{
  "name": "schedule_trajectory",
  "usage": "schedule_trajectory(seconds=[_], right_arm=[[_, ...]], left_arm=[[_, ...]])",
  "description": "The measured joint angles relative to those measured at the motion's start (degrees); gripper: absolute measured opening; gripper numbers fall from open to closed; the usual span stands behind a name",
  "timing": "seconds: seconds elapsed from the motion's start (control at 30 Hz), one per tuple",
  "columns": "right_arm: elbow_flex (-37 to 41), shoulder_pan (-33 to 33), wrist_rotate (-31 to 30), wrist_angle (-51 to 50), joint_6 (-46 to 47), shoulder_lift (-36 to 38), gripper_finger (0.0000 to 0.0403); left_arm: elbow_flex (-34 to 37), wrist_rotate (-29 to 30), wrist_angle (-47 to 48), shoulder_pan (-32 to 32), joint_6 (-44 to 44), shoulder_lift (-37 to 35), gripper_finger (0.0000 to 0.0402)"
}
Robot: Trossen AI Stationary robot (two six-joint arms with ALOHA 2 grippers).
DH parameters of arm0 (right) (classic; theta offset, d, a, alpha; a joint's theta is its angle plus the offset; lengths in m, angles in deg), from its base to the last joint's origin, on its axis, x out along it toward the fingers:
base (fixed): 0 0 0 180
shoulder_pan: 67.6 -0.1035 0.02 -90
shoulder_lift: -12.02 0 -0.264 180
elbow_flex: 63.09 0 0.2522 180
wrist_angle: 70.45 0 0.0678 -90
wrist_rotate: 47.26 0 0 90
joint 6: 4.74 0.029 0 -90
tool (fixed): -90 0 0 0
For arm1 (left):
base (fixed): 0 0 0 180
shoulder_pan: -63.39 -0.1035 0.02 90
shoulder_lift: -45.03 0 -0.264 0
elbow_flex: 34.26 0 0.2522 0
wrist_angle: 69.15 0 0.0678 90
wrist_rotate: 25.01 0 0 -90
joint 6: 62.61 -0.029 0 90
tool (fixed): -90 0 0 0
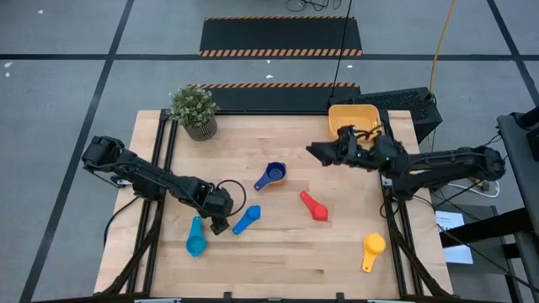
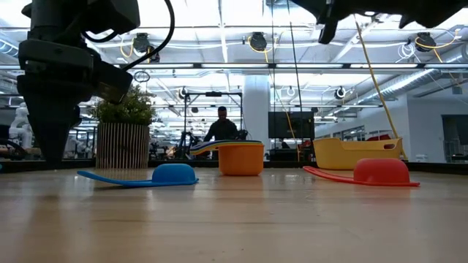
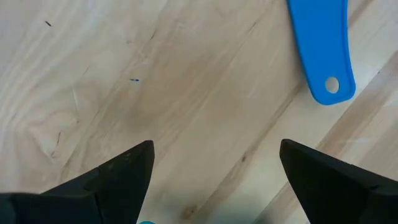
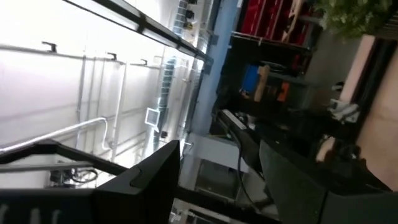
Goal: Nest measuring cups in basket
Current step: Stack the yellow measuring cup on top of the dark blue measuring cup
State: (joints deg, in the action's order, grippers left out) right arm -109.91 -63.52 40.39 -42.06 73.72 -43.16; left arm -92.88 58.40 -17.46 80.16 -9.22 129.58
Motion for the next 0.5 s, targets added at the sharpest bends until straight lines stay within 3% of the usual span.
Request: schedule_trajectory(seconds=[0.3,0.5], right_arm=[[0.00,-4.68,-1.97,-13.28,-0.21,2.66,0.0215],[0.02,-4.59,1.87,-20.91,1.75,5.20,0.0215]], left_arm=[[0.00,-0.79,-0.25,-0.63,1.05,0.00,0.0349],[0.00,-0.83,-2.22,-0.63,4.16,0.02,0.0349]])
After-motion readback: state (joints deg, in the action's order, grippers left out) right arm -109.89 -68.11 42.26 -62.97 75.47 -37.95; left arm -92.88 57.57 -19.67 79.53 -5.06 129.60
